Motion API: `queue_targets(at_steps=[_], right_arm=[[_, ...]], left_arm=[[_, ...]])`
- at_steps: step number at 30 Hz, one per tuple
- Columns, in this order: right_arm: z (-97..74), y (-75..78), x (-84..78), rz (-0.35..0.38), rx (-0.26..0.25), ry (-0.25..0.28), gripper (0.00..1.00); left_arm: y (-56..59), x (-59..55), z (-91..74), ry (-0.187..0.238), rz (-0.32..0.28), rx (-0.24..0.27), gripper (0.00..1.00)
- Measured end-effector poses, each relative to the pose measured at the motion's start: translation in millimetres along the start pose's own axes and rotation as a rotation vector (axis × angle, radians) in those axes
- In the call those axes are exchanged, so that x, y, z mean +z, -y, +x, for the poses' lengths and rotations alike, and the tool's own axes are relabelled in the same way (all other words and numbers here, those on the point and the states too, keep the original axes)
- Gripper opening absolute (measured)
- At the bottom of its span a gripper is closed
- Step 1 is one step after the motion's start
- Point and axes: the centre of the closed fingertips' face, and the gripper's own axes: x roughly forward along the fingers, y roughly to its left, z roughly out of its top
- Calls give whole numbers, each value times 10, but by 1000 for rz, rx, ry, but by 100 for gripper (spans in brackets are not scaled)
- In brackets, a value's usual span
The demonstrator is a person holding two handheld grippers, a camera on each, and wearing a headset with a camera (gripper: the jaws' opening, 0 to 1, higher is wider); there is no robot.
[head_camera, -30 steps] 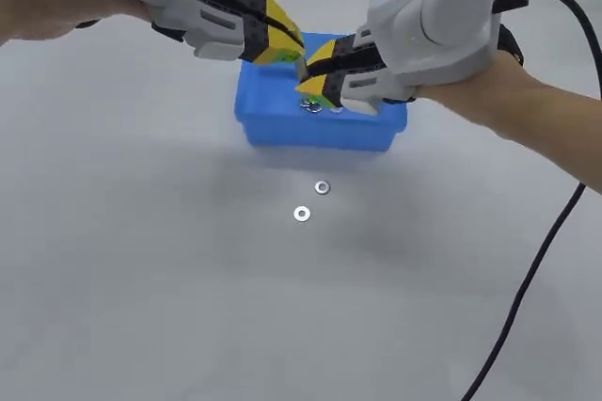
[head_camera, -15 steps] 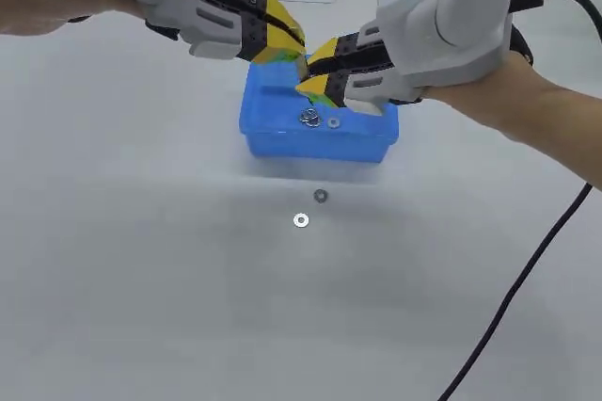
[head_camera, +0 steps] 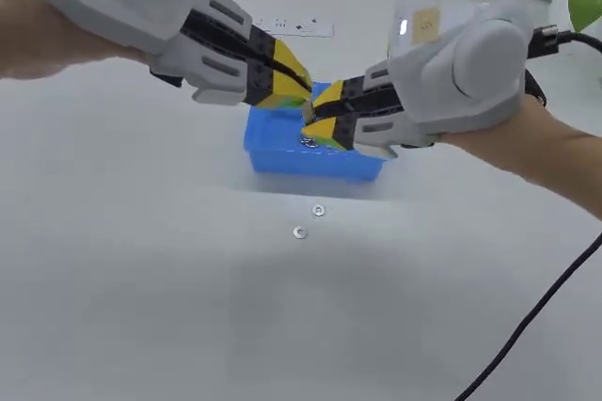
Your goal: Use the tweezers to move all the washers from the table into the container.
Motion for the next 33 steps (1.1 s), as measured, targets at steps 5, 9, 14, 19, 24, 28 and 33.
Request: queue_targets(at_steps=[5,9,14,19,24,28,33], right_arm=[[-2,-238,-36,-5,30,-13,11],[4,-394,-84,11,45,-13,11],[17,-531,-150,24,60,-21,11],[45,-639,-198,42,77,-26,11],[96,-729,-238,57,88,-26,11],[138,-780,-254,60,98,-26,11],[195,-784,-308,82,104,-27,11]], left_arm=[[188,-30,29,-8,-9,-24,5],[339,-44,59,-9,-19,-41,5],[481,-94,101,-9,-44,-56,5],[583,-132,132,-2,-71,-60,5],[666,-193,143,0,-103,-59,5],[699,-245,141,-4,-118,-59,5],[690,-330,165,-15,-137,-52,5]])
